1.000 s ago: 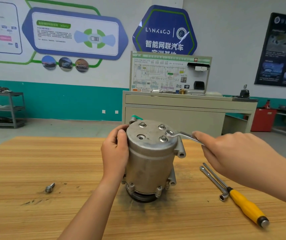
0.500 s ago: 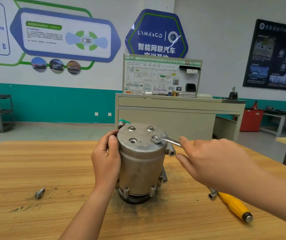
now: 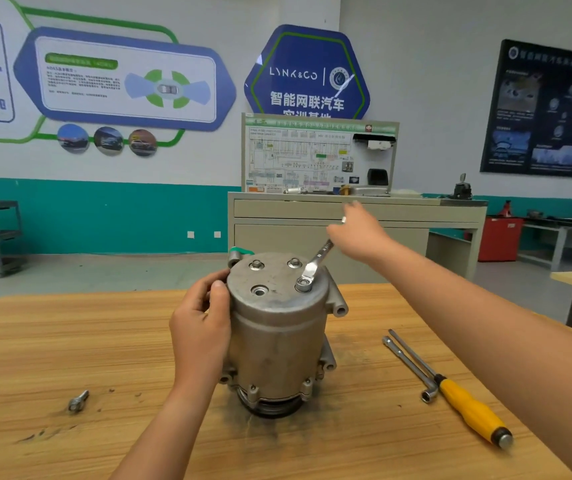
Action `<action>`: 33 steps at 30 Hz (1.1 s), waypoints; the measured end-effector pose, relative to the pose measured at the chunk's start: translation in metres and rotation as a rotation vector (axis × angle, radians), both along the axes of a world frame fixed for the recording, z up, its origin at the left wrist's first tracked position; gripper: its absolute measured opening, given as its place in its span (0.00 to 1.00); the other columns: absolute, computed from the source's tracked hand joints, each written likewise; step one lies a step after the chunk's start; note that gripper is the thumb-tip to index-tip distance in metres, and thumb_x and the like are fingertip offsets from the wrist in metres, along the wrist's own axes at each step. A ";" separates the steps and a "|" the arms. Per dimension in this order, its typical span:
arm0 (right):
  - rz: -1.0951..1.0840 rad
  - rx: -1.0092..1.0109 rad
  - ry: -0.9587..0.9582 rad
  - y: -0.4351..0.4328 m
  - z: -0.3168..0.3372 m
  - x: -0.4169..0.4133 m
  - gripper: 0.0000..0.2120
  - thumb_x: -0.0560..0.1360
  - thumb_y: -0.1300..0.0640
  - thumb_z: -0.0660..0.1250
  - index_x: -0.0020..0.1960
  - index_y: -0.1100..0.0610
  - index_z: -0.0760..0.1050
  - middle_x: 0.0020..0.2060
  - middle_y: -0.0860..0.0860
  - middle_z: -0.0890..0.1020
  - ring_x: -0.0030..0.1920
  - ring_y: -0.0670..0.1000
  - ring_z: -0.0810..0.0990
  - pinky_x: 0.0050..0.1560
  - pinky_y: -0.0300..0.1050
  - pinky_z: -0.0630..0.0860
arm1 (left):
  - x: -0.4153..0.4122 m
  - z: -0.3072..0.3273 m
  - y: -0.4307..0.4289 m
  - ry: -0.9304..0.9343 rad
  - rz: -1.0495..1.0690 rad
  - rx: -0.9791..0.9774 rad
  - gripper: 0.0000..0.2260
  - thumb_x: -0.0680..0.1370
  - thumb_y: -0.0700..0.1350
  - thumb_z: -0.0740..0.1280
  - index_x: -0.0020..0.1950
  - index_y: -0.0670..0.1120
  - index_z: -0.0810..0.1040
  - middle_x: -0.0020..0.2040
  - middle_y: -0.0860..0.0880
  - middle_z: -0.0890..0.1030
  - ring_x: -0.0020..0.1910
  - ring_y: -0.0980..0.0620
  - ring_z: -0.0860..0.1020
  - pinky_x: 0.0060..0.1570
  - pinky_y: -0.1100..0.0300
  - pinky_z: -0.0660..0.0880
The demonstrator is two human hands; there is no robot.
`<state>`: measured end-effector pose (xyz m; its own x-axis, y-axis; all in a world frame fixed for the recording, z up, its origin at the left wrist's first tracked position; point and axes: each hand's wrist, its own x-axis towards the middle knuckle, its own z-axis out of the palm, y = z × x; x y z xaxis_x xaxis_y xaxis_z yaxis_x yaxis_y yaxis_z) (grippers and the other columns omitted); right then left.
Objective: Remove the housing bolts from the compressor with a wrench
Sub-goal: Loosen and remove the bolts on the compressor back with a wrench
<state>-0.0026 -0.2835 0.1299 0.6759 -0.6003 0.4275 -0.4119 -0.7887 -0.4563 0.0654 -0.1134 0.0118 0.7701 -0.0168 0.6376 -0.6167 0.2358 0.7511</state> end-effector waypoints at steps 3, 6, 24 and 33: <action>0.071 0.014 0.112 0.026 0.008 0.035 0.29 0.78 0.62 0.55 0.74 0.66 0.46 0.75 0.56 0.40 0.67 0.58 0.66 0.57 0.47 0.69 | 0.000 0.001 0.002 0.021 0.008 0.007 0.11 0.79 0.40 0.59 0.50 0.51 0.79 0.45 0.60 0.80 0.45 0.70 0.76 0.44 0.69 0.73; 0.249 -0.055 0.122 0.063 0.005 0.056 0.37 0.77 0.54 0.61 0.75 0.61 0.40 0.75 0.54 0.42 0.71 0.57 0.60 0.65 0.48 0.64 | -0.004 0.002 0.003 0.017 -0.005 0.000 0.12 0.79 0.39 0.59 0.48 0.53 0.79 0.45 0.61 0.80 0.44 0.70 0.76 0.44 0.70 0.73; 0.281 0.310 -0.947 0.059 -0.083 -0.101 0.06 0.78 0.52 0.60 0.49 0.44 0.75 0.38 0.43 0.84 0.43 0.62 0.79 0.45 0.56 0.79 | 0.004 0.000 0.005 0.017 0.035 -0.026 0.15 0.79 0.39 0.59 0.44 0.59 0.77 0.39 0.64 0.81 0.43 0.69 0.77 0.43 0.67 0.74; -0.032 0.283 -0.388 -0.016 -0.002 0.024 0.24 0.73 0.53 0.69 0.63 0.63 0.65 0.58 0.59 0.76 0.53 0.56 0.75 0.46 0.46 0.69 | -0.006 0.003 0.005 0.003 0.046 0.004 0.13 0.76 0.40 0.61 0.45 0.58 0.80 0.38 0.66 0.81 0.42 0.66 0.78 0.43 0.60 0.77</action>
